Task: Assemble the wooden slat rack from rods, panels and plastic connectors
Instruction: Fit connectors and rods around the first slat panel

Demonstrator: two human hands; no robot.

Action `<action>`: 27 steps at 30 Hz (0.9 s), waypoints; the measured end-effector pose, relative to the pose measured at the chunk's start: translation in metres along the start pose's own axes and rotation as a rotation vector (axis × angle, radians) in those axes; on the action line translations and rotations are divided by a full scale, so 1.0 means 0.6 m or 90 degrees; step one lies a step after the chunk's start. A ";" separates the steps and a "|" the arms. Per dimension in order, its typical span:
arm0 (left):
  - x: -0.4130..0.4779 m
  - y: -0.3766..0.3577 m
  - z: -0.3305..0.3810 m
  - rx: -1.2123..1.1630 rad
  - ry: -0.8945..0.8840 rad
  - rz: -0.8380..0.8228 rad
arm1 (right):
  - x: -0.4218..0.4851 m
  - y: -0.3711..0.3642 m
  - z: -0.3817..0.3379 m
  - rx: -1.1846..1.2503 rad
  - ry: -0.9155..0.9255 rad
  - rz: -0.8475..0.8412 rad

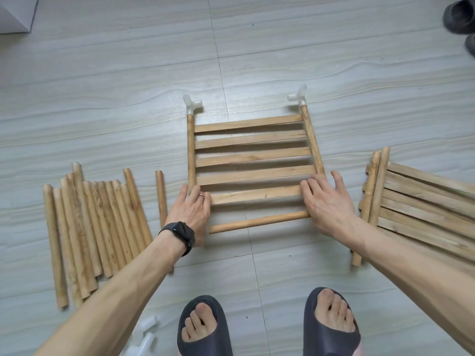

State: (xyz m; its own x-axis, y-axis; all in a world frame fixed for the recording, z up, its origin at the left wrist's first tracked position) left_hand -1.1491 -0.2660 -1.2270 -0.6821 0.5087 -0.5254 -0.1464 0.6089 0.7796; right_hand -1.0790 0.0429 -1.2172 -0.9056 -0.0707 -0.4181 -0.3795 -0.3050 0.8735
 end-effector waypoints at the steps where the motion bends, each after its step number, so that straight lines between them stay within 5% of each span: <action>1: 0.002 0.006 0.003 -0.005 -0.007 0.003 | -0.001 0.000 -0.007 0.001 -0.019 -0.010; 17: 0.019 0.061 0.054 -0.162 0.022 -0.002 | 0.039 0.027 -0.144 0.222 0.027 0.041; 20: 0.014 0.072 0.026 -0.571 0.075 0.053 | 0.051 0.036 -0.145 0.225 0.057 0.050; 23: 0.010 0.047 -0.023 -1.036 0.293 0.167 | 0.034 0.025 -0.116 0.229 0.089 0.048; 27: 0.045 0.005 -0.009 -1.235 0.307 -0.095 | -0.003 0.008 -0.086 0.224 0.131 0.045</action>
State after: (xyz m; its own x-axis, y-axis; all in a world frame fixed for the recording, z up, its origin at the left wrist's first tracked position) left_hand -1.1716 -0.2538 -1.2370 -0.6450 0.1503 -0.7492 -0.4190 -0.8895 0.1823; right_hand -1.0694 -0.0076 -1.2249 -0.8885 -0.2791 -0.3642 -0.3916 0.0477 0.9189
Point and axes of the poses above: each hand's wrist, its own x-axis towards the middle knuckle, its own y-axis out of the back of the hand, z = x × y, the point moved 2 cm from there along x, towards the middle knuckle
